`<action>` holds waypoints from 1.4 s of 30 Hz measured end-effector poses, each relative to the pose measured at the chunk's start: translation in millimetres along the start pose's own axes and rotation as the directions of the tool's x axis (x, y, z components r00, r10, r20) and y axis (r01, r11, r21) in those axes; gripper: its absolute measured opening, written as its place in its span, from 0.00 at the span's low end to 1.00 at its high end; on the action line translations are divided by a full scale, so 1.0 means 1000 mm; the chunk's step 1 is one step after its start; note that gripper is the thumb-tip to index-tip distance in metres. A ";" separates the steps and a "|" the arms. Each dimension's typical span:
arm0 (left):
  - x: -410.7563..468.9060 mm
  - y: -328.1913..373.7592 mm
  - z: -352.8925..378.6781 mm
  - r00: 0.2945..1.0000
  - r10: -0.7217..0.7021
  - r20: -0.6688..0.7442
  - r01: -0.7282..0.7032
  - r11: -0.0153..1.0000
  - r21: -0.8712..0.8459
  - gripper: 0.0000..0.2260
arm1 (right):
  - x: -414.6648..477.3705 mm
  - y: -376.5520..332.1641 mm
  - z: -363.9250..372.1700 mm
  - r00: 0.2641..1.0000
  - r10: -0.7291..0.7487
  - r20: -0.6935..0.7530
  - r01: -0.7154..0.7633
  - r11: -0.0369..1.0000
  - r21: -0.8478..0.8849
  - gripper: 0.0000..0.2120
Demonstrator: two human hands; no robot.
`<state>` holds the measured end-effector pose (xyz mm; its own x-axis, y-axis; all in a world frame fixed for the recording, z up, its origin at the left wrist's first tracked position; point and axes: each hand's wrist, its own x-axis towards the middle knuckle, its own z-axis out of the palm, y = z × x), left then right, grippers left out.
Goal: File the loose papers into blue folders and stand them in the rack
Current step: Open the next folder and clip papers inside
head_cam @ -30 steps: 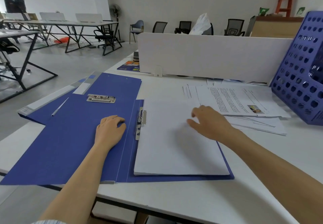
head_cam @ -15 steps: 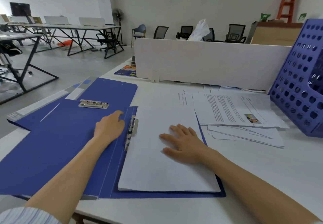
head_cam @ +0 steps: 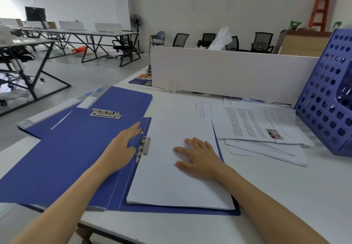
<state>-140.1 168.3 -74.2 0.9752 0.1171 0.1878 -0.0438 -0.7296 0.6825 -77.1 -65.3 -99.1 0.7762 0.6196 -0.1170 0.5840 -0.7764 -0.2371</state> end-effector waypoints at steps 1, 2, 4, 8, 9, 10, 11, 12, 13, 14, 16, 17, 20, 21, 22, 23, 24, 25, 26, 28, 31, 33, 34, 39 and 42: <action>-0.009 -0.002 -0.002 1.000 0.030 0.000 -0.030 0.998 0.063 0.30 | -0.001 -0.001 -0.001 1.000 -0.006 -0.004 0.006 1.000 -0.005 0.26; -0.015 -0.004 -0.001 0.998 0.063 0.016 -0.064 0.989 0.130 0.30 | 0.000 0.000 -0.001 1.000 -0.006 -0.004 0.006 1.000 -0.005 0.26; -0.024 -0.010 0.002 0.994 0.096 0.051 -0.106 0.957 0.271 0.30 | 0.000 0.000 -0.001 1.000 -0.005 -0.001 0.005 1.000 -0.006 0.26; -0.038 -0.012 0.001 0.963 0.259 0.072 -0.265 0.864 0.427 0.27 | -0.001 0.001 0.001 1.000 -0.003 0.003 0.003 1.000 -0.017 0.26; -0.039 -0.013 0.001 0.942 0.313 0.124 -0.332 0.806 0.490 0.25 | -0.002 0.001 0.001 1.000 -0.004 0.005 0.004 1.000 -0.021 0.26; -0.040 -0.016 0.000 0.926 0.329 0.185 -0.374 0.724 0.579 0.23 | -0.001 0.001 0.002 1.000 -0.006 0.005 0.006 1.000 -0.022 0.26; -0.041 -0.018 -0.002 0.916 0.325 0.233 -0.396 0.649 0.650 0.20 | -0.001 0.001 0.002 1.000 -0.006 0.007 0.006 1.000 -0.027 0.26; -0.041 -0.017 -0.005 0.910 0.308 0.276 -0.410 0.582 0.702 0.17 | -0.001 0.001 0.001 1.000 -0.010 0.009 0.010 0.999 -0.030 0.26; -0.039 -0.017 -0.006 0.896 0.311 0.317 -0.441 0.535 0.721 0.17 | -0.001 0.000 0.001 1.000 -0.015 0.008 0.015 0.999 -0.028 0.26; -0.038 -0.015 -0.006 0.890 0.293 0.348 -0.453 0.502 0.737 0.19 | -0.002 0.000 0.001 1.000 -0.016 0.001 0.016 1.000 -0.025 0.26; -0.039 -0.013 -0.002 0.898 0.323 0.299 -0.427 0.474 0.770 0.14 | -0.003 0.001 0.001 0.999 -0.011 -0.034 0.011 1.000 -0.004 0.25; -0.039 -0.015 0.001 0.898 0.357 0.256 -0.416 0.502 0.758 0.11 | -0.003 0.003 0.002 0.998 -0.011 -0.066 0.012 1.000 0.006 0.25; -0.043 -0.023 0.009 0.928 0.355 0.115 -0.332 0.647 0.686 0.20 | -0.003 0.002 0.003 0.965 -0.031 -0.262 0.041 0.999 0.035 0.21; -0.045 -0.024 0.010 0.936 0.343 0.076 -0.307 0.693 0.652 0.20 | -0.002 0.001 0.004 0.922 -0.030 -0.385 0.059 0.996 0.065 0.22; -0.046 -0.024 0.010 0.945 0.324 0.034 -0.275 0.737 0.617 0.20 | -0.004 0.002 0.003 0.869 0.013 -0.495 0.055 0.991 0.122 0.20; -0.047 -0.022 0.010 0.954 0.298 0.004 -0.246 0.778 0.579 0.20 | -0.005 0.002 0.001 0.817 0.077 -0.572 0.036 0.982 0.183 0.18; -0.048 -0.019 0.010 0.967 0.254 -0.032 -0.197 0.819 0.539 0.20 | -0.007 0.003 -0.003 0.782 0.159 -0.602 -0.003 0.968 0.252 0.19; -0.047 -0.019 0.011 0.974 0.215 -0.074 -0.152 0.858 0.490 0.19 | -0.009 0.005 -0.006 0.760 0.249 -0.601 -0.047 0.943 0.330 0.21; -0.047 -0.019 0.009 0.983 0.151 -0.101 -0.089 0.885 0.457 0.18 | -0.012 0.007 -0.010 0.737 0.342 -0.583 -0.084 0.902 0.424 0.21; -0.048 -0.018 0.010 0.994 0.031 -0.106 0.017 0.903 0.428 0.18 | -0.021 0.015 -0.018 0.697 0.483 -0.531 -0.128 0.811 0.570 0.18; -0.046 -0.019 0.014 0.991 0.005 -0.133 0.060 0.876 0.479 0.17 | -0.036 0.028 -0.020 0.695 0.604 -0.390 -0.231 0.701 0.675 0.16; -0.044 -0.018 0.015 0.991 -0.049 -0.123 0.104 0.860 0.500 0.15 | -0.044 0.033 -0.022 0.678 0.670 -0.302 -0.276 0.613 0.741 0.14; -0.044 -0.018 0.015 0.992 -0.063 -0.113 0.112 0.856 0.505 0.16 | -0.047 0.032 -0.024 0.673 0.693 -0.260 -0.273 0.559 0.783 0.12; -0.043 -0.019 0.015 0.993 -0.076 -0.094 0.114 0.851 0.513 0.17 | -0.055 0.020 -0.037 0.717 0.696 0.038 -0.152 0.104 0.983 0.04; -0.044 -0.018 0.015 0.993 -0.073 -0.088 0.108 0.850 0.516 0.17 | -0.059 0.025 -0.038 0.701 0.711 0.057 -0.099 0.018 0.995 0.06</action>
<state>-179.0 166.7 -105.3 0.9528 0.2291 0.1991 0.1803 -0.9549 0.2358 -99.3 -125.3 -61.3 0.9457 -0.1115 -0.3052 -0.3027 0.0395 -0.9523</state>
